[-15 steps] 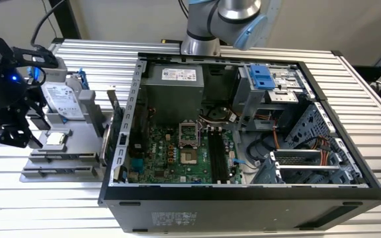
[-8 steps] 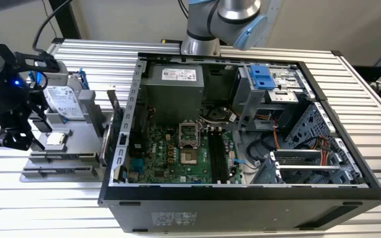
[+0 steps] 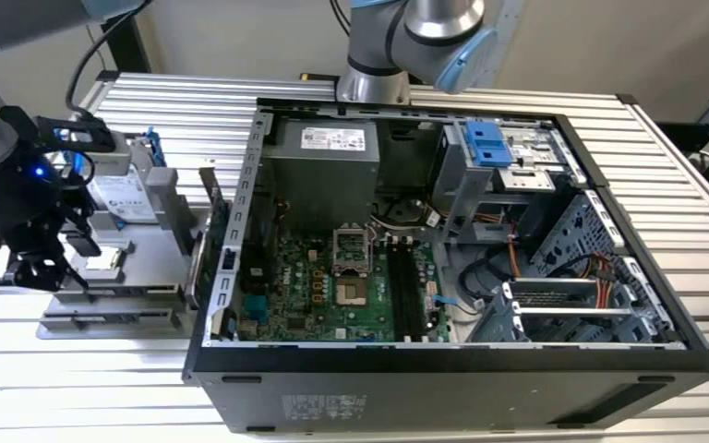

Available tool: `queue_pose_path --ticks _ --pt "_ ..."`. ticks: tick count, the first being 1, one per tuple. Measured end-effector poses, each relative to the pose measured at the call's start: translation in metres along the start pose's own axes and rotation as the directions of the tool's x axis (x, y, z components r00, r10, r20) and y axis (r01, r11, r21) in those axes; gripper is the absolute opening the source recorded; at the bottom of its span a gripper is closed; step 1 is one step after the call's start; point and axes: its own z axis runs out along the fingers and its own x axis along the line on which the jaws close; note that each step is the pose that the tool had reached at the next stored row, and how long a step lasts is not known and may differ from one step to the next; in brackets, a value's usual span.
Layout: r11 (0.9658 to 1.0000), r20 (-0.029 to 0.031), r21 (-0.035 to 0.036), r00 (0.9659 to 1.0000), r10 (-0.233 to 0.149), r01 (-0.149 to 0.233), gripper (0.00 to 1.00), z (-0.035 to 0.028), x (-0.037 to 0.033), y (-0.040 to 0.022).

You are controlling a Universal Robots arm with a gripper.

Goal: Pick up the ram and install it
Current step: 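Pick up the ram and move it above insertion slot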

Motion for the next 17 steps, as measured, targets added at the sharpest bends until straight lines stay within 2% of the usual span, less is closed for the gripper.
queue_pose_path --ticks 8,10,12,17 --pt "1.0 -0.0002 -0.002 1.0 0.0 0.0 1.0 0.0137 0.0056 -0.0011" --pt "1.0 -0.0047 -0.0019 1.0 0.0 0.0 1.0 0.0165 0.0059 -0.0011" --pt "1.0 -0.0066 -0.0019 1.0 0.0 0.0 1.0 0.0194 0.0065 -0.0009" --pt "1.0 -0.0185 -0.002 0.9998 -0.001 0.001 1.0 0.0241 0.0101 -0.0009"
